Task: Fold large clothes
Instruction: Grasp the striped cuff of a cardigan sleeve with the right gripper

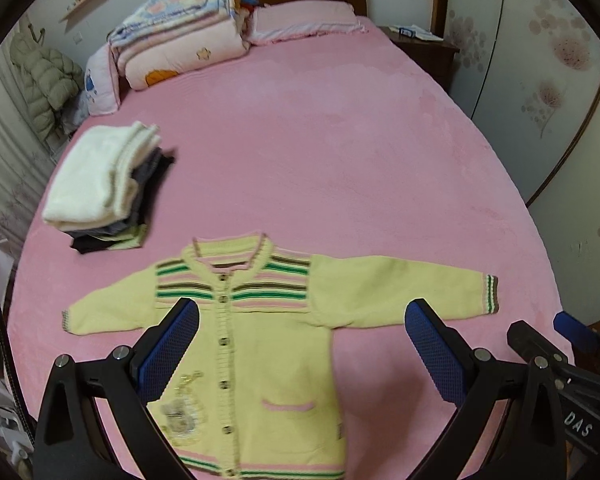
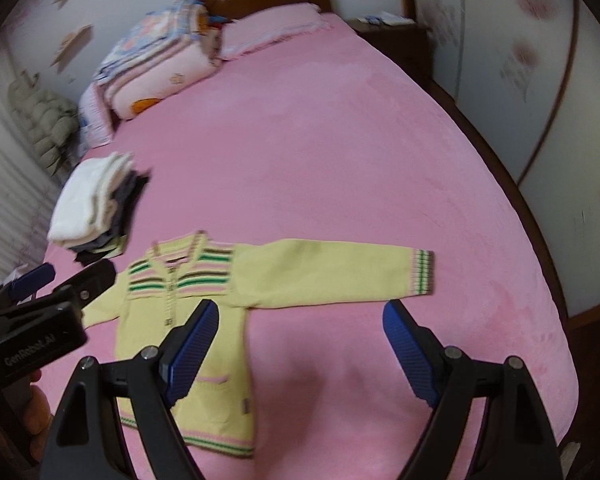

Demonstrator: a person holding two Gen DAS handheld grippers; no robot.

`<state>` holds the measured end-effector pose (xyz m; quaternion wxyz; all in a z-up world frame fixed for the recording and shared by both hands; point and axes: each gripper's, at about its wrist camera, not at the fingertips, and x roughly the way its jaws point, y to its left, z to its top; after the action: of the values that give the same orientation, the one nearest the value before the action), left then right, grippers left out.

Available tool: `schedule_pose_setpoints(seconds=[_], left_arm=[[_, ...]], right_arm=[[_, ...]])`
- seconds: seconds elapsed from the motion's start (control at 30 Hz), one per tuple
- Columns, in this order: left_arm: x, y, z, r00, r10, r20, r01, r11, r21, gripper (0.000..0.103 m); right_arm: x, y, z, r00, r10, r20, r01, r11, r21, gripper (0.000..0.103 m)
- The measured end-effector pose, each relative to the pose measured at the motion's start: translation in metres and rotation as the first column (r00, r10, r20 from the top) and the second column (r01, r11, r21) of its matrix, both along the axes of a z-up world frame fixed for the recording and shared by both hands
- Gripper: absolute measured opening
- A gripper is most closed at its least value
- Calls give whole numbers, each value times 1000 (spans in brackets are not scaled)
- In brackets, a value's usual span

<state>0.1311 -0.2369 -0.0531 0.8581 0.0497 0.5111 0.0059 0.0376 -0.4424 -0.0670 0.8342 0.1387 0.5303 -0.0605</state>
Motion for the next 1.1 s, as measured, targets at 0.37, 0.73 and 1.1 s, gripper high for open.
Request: schedule_pose_setpoints(seconds=[0.37, 0.73, 1.1], left_arm=[[42, -37, -69, 995, 17, -97, -17, 1000, 2, 103], [48, -15, -117, 979, 56, -197, -49, 998, 37, 103], [42, 24, -117, 966, 144, -214, -147, 989, 4, 103]], right_arm=[[20, -80, -85, 985, -110, -134, 107, 994, -28, 85], [10, -130, -166, 942, -209, -262, 226, 973, 37, 70], [39, -113, -204, 952, -141, -273, 169, 982, 83, 14]])
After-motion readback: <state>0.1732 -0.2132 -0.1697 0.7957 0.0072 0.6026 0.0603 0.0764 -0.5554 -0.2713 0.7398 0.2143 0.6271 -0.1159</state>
